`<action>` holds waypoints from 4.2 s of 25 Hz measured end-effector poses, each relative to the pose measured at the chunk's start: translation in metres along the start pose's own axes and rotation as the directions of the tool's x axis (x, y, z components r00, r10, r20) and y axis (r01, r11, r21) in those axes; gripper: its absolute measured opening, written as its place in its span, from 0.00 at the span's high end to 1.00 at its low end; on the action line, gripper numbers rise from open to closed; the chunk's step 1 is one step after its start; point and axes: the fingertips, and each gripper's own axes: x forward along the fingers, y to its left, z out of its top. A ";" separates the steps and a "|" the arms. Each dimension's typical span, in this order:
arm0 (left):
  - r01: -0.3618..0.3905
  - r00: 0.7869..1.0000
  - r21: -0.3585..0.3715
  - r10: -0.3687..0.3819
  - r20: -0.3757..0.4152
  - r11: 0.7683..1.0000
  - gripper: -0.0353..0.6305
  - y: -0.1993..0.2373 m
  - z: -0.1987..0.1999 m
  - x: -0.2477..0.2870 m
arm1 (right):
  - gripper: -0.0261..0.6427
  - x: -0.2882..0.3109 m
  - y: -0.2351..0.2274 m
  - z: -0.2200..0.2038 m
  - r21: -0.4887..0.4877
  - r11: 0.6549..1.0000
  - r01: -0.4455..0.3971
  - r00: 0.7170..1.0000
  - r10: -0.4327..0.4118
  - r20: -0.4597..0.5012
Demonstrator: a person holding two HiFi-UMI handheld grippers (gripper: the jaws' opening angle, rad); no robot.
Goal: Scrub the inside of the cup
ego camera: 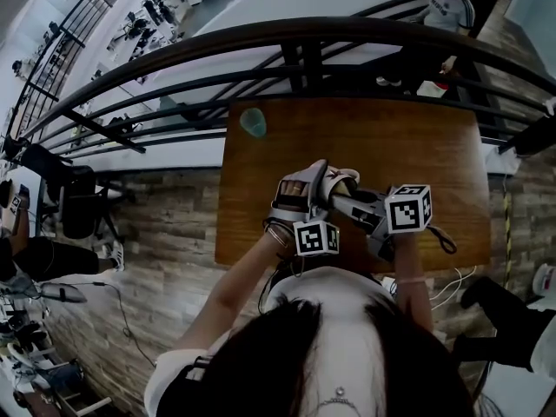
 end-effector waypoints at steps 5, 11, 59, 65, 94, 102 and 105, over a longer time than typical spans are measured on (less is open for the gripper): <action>-0.020 1.000 -0.013 0.020 -0.002 1.000 0.36 0.004 0.002 0.001 | 0.84 -0.003 0.003 0.008 0.050 0.999 -0.017 0.998 0.014 0.055; -0.035 0.999 -0.029 0.035 -0.005 0.999 0.36 0.008 0.001 -0.001 | 0.84 -0.001 0.005 0.012 0.129 0.990 -0.052 0.992 0.036 0.123; -0.035 0.999 -0.056 0.035 -0.012 0.998 0.36 0.010 0.000 0.000 | 0.84 0.002 0.009 0.008 0.044 0.997 -0.055 0.998 0.057 -0.035; -0.021 1.000 -0.048 0.021 -0.008 0.999 0.36 0.008 0.001 0.001 | 0.84 0.003 0.008 0.002 -0.017 0.999 -0.027 0.994 0.025 -0.107; 0.050 0.999 -0.012 -0.050 -0.022 0.999 0.36 -0.015 -0.011 0.011 | 0.84 0.007 -0.014 -0.026 -0.328 0.937 0.117 0.904 -0.237 -0.355; 0.058 0.997 -0.050 -0.060 -0.048 0.997 0.36 -0.013 -0.013 0.014 | 0.84 0.003 -0.017 -0.021 -0.337 0.931 0.139 0.910 -0.254 -0.328; 0.056 0.997 -0.061 -0.060 -0.052 0.997 0.36 -0.012 -0.013 0.014 | 0.84 0.002 -0.018 -0.019 -0.339 0.930 0.144 0.910 -0.259 -0.323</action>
